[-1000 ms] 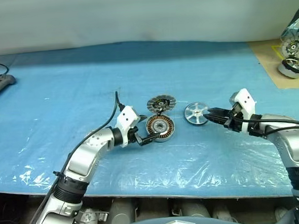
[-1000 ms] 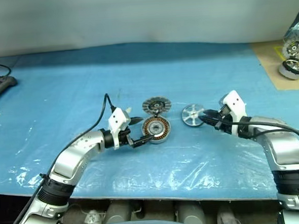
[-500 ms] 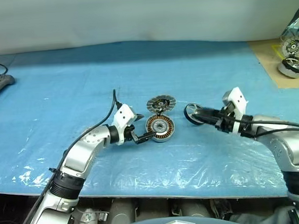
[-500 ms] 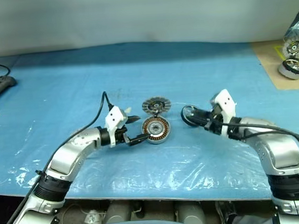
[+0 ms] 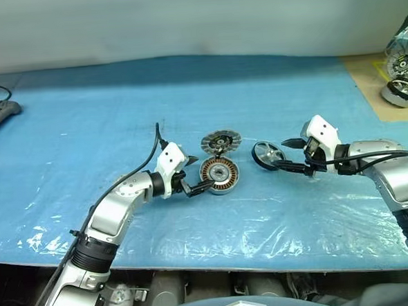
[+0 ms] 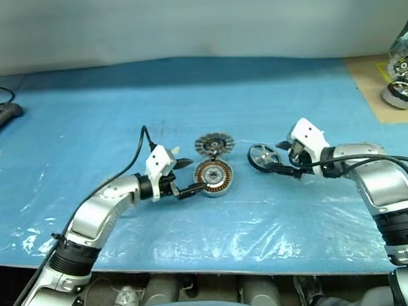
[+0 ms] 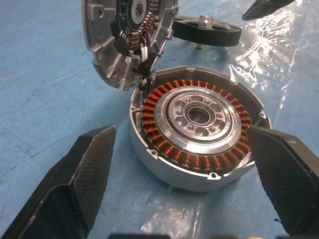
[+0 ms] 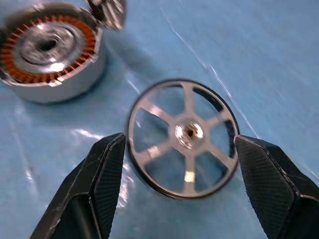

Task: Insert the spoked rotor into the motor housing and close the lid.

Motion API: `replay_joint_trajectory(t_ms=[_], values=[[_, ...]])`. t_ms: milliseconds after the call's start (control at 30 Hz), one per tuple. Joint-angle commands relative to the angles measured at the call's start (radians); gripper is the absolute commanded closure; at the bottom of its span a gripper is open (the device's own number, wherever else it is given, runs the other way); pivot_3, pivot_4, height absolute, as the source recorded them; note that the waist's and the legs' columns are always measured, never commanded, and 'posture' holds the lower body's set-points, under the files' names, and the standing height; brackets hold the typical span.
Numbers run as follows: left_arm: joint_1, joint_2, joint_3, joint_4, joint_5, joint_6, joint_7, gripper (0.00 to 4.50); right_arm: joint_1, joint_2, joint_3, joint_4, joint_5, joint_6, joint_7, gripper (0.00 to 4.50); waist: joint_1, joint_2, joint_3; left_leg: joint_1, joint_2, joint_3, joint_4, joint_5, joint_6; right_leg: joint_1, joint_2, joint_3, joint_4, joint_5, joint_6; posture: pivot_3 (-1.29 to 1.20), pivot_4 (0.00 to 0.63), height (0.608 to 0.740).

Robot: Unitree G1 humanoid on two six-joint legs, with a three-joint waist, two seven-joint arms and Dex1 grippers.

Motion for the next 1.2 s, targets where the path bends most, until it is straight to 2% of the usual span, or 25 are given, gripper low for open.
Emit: replay_joint_trajectory(t_ms=[33, 567, 733, 833, 1000, 1200], values=[[0.006, -0.001, 0.009, -0.020, 0.000, -0.028, 0.000, 0.00, -0.042, 0.005, 0.002, 0.028, -0.019, -0.050, 0.024, 0.80, -0.001, 0.000, 0.000, 0.000, 0.000, 0.000, 0.000, 0.000, 0.000, 0.000, 0.000, 0.000, 0.000, 0.000, 0.000, 0.00, 0.150, 0.740], [0.020, -0.002, -0.005, -0.071, -0.001, 0.002, 0.011, 0.00, -0.114, 0.079, 0.081, 0.201, -0.131, -0.169, 0.063, 0.80, 0.002, 0.000, 0.000, 0.000, 0.001, 0.000, 0.009, 0.000, 0.001, 0.000, 0.000, 0.000, 0.008, 0.000, 0.000, 0.00, 0.150, 0.740], [0.028, 0.005, 0.002, -0.089, -0.004, 0.011, 0.015, 0.00, -0.100, 0.089, 0.088, 0.200, -0.139, -0.164, 0.074, 0.80, 0.002, 0.000, 0.000, 0.000, 0.001, 0.000, 0.010, 0.000, 0.001, 0.000, 0.000, 0.000, 0.009, 0.000, 0.000, 0.00, 0.150, 0.740], [0.041, 0.006, 0.002, -0.091, -0.002, 0.005, 0.016, 0.00, -0.085, 0.090, 0.085, 0.188, -0.135, -0.159, 0.079, 1.30, 0.002, 0.000, 0.000, 0.000, 0.001, 0.000, 0.010, 0.000, 0.001, 0.000, 0.000, 0.000, 0.009, 0.000, 0.000, 0.00, 0.150, 0.740], [0.040, -0.003, -0.003, -0.068, 0.003, -0.012, 0.017, 0.00, -0.060, 0.102, 0.079, 0.155, -0.127, -0.132, 0.062, 2.98, 0.002, -0.001, -0.001, 0.001, 0.001, 0.000, 0.010, 0.000, 0.001, 0.002, 0.000, 0.000, 0.009, 0.000, 0.000, 0.00, 0.150, 0.740], [0.012, -0.005, 0.004, -0.059, -0.002, 0.005, 0.017, 0.00, -0.007, 0.142, 0.033, 0.077, -0.092, -0.080, 0.014, 2.98, 0.000, -0.002, -0.001, 0.007, 0.002, 0.000, 0.010, -0.001, 0.000, 0.006, 0.000, 0.000, 0.008, 0.000, 0.000, 0.00, 0.150, 0.740]])
